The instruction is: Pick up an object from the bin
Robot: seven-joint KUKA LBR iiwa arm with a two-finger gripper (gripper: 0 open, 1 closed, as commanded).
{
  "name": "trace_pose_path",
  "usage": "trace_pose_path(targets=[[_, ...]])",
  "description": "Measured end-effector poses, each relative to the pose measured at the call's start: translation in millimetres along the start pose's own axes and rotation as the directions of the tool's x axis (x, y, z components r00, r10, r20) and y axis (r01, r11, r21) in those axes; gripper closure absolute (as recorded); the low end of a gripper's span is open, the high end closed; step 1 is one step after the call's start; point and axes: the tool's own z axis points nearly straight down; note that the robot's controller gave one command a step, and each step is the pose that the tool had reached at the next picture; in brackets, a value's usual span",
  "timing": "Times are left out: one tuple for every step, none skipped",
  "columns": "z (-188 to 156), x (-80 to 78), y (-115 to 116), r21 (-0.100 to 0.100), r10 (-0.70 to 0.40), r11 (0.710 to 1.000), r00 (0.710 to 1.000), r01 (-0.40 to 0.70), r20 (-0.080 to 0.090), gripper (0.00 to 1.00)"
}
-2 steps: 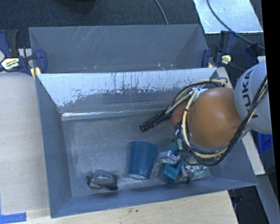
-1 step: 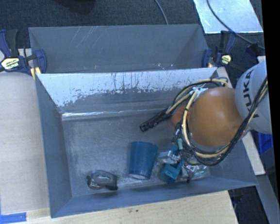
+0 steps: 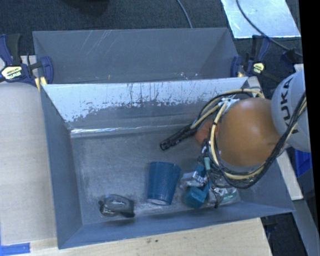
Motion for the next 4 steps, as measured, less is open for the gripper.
trace_pose_path(targets=[[-10,0.2,0,0.001,0.001,1.000,1.000,-0.001,0.001,1.00],[-40,1.0,2,-0.006,0.002,1.000,1.000,-0.002,-0.004,1.00],[-67,0.2,0,-0.002,0.003,1.000,1.000,-0.003,-0.001,1.00],[-80,0.5,1,-0.005,0.004,1.000,1.000,-0.004,-0.002,1.00]])
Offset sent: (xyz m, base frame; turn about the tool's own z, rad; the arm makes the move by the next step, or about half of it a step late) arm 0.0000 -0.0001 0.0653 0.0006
